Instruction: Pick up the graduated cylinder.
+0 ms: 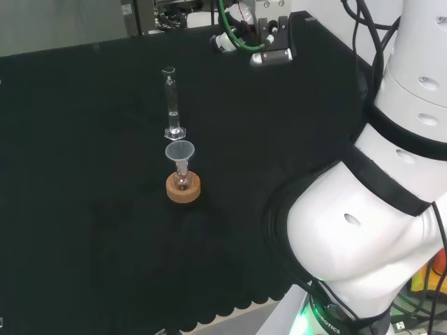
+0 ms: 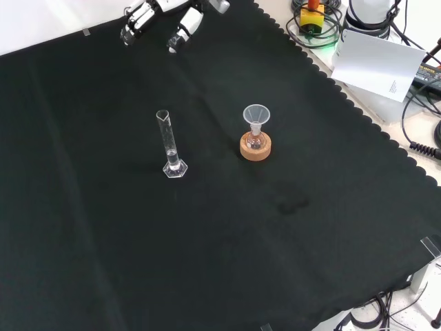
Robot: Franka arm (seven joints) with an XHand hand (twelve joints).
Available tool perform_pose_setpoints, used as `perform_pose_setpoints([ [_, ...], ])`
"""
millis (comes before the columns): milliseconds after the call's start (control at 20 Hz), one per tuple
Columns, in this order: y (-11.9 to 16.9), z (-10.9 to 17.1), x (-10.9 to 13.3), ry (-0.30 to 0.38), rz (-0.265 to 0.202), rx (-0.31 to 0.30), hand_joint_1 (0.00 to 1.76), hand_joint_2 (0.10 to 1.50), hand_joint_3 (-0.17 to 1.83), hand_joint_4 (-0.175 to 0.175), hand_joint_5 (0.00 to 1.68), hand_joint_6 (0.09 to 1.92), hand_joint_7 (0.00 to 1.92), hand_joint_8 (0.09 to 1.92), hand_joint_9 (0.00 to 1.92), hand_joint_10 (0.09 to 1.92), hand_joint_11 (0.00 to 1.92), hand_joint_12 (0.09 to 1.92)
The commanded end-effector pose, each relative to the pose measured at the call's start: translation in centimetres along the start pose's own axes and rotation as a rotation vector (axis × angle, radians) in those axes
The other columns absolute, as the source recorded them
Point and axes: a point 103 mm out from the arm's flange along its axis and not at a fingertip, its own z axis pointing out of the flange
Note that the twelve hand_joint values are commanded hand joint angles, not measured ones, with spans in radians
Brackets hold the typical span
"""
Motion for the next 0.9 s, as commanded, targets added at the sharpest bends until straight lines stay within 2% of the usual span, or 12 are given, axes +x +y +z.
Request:
perform_pose_setpoints([
  [50,5.0,6.1,2.7,0.147,-0.152,-0.022,0.49,1.18,-0.17,-0.043,0.36,0.09,0.23,0.63,0.46,0.51,0.21,1.36],
  [200,5.5,7.3,3.1,0.166,-0.183,-0.025,0.51,1.18,-0.17,-0.051,0.41,0.09,0.31,0.66,0.5,0.59,0.25,1.36],
  [350,5.7,8.7,3.9,0.186,-0.236,-0.062,0.55,1.16,-0.17,-0.055,0.46,0.09,0.35,0.68,0.55,0.6,0.29,1.35],
  [500,5.9,10.0,4.7,0.207,-0.282,-0.05,0.57,1.15,-0.17,-0.059,0.49,0.09,0.39,0.68,0.6,0.61,0.35,1.34],
  [900,6.5,13.6,4.9,0.318,-0.345,-0.035,0.66,1.11,-0.17,-0.062,0.42,0.09,0.29,0.65,0.55,0.58,0.37,1.32],
])
